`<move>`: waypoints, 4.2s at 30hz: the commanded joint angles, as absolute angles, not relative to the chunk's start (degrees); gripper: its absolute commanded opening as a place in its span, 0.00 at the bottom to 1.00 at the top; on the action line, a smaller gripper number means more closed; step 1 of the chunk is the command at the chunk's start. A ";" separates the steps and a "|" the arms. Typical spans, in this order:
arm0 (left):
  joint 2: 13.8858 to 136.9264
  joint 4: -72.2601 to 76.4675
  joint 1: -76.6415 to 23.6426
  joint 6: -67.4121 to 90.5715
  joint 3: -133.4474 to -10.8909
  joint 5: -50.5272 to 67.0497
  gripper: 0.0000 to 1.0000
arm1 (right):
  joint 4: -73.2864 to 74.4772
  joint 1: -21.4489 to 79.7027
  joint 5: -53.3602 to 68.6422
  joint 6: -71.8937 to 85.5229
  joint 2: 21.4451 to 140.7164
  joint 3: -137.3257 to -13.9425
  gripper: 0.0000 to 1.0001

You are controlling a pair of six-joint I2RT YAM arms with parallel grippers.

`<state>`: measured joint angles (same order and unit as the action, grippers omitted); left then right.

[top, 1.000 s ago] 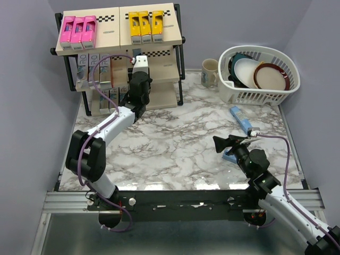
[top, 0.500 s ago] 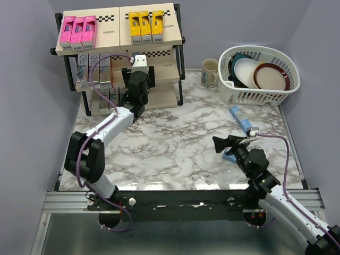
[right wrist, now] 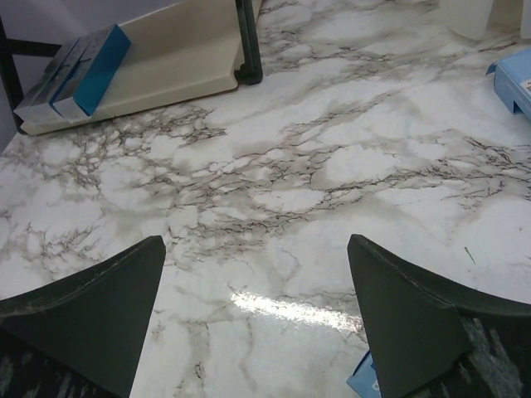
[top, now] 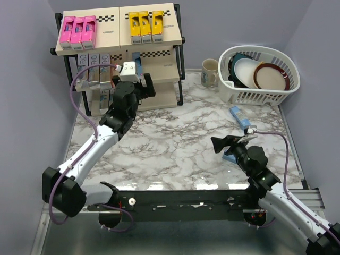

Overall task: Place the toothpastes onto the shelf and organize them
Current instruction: Place the toothpaste on the shelf, then pick up the toothpaste from the center of the board.

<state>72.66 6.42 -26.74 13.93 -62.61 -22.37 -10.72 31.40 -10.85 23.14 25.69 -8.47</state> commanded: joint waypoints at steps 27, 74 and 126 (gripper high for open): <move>23.38 -26.37 -31.91 18.90 -34.45 -0.45 0.99 | 63.45 31.29 -31.29 96.10 39.90 -31.03 1.00; 26.28 -25.31 -29.97 20.57 -32.17 6.68 0.99 | 33.93 20.04 -16.80 71.99 60.57 -29.36 0.51; 63.62 33.03 -69.07 30.25 -29.08 -21.35 0.99 | -17.84 20.48 9.05 59.85 29.44 -4.66 0.31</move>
<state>56.80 22.20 -63.81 38.33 -24.05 -12.05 -10.98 20.25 3.57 59.55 30.37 -5.76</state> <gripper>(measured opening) 0.991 0.446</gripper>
